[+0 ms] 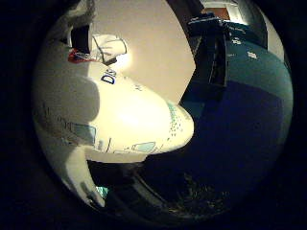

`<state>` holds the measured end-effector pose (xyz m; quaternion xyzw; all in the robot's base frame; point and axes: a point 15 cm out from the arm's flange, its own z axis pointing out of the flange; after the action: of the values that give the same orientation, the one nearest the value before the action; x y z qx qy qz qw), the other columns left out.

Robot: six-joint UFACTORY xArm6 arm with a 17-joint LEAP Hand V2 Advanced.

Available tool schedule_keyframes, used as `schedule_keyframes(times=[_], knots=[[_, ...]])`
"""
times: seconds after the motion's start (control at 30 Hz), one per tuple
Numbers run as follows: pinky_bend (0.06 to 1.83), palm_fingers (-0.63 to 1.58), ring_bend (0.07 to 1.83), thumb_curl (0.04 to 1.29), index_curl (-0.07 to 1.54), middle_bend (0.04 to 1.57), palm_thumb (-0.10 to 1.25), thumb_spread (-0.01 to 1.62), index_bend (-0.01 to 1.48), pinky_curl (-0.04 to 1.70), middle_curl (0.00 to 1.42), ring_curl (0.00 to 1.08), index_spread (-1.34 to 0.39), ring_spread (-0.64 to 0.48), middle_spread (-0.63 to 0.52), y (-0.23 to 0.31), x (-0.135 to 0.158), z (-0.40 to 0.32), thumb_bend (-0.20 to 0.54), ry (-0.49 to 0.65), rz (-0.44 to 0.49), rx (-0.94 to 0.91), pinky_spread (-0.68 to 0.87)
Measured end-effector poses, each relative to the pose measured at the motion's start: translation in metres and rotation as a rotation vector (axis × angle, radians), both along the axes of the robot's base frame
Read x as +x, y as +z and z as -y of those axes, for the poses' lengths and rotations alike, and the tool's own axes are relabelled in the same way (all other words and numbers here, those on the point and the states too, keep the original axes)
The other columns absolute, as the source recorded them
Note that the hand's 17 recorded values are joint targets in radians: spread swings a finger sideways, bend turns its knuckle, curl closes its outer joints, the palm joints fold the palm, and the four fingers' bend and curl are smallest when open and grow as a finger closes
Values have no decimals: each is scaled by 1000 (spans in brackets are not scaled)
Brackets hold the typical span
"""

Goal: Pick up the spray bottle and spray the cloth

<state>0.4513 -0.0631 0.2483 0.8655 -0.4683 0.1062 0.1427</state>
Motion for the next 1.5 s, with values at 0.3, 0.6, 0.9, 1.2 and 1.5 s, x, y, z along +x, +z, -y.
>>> schedule_keyframes(times=[0.3, 0.6, 0.9, 1.2, 1.5], knots=[[1099, 1168, 1422, 737, 737, 1383, 1052, 962, 1191, 1028, 659, 628, -180, -178, -98, -3, -1, 8, -14, -13, 13, -13, -230], [1088, 1172, 1424, 729, 735, 1380, 1048, 961, 1188, 1028, 657, 628, -180, -175, -98, 48, -3, -13, -15, -76, 107, 119, -231], [1093, 1177, 1437, 727, 731, 1377, 1046, 948, 1181, 1023, 657, 624, -179, -172, -99, 99, -2, -105, -15, -96, 185, 483, -229], [1090, 1176, 1442, 733, 730, 1377, 1066, 938, 1183, 1031, 658, 618, -179, -171, -99, 145, -2, -218, -11, -121, 176, 945, -225], [1092, 1173, 1446, 739, 729, 1379, 1080, 935, 1185, 1041, 658, 615, -179, -169, -95, 160, 17, -283, -14, -148, 194, 1328, -220]])
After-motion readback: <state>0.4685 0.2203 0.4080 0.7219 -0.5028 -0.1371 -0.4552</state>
